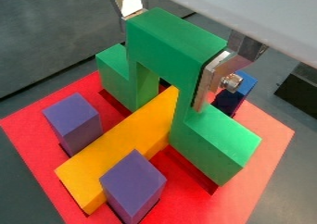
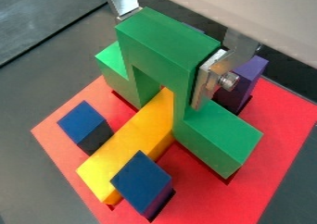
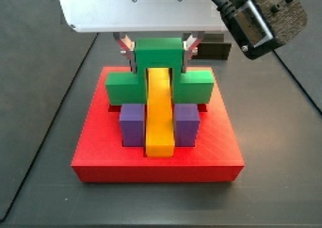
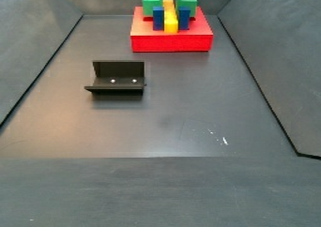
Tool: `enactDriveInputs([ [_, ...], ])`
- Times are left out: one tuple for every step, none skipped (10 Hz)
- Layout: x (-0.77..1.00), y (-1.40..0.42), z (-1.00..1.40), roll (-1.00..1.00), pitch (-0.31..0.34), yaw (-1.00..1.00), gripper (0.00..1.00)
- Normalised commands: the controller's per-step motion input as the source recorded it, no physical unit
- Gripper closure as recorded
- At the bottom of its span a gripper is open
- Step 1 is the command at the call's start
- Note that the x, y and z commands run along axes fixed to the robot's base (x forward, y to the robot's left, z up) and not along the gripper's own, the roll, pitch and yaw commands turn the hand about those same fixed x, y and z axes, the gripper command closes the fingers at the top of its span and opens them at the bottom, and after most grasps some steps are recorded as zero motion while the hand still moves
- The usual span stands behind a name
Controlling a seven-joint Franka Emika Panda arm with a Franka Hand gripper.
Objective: Pick up the green object. Move up. Move to above the board. Insert the green object.
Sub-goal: Insert the green object.
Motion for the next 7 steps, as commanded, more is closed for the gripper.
enactDriveInputs([
  [0.0,0.0,-0.09,0.0,0.0,-0.02,1.0],
  [0.0,0.0,-0.13,0.0,0.0,0.0,1.0],
  [0.0,0.0,-0.18,0.0,-0.003,0.0,1.0],
  [0.01,-0.03,-0.21,0.0,0.0,0.0,1.0],
  [0.01,-0.04,-0.19,0.0,0.0,0.0,1.0],
  [0.06,-0.03,-0.19,0.01,0.0,0.0,1.0],
  [0.06,-0.03,-0.17,0.0,0.0,0.0,1.0],
])
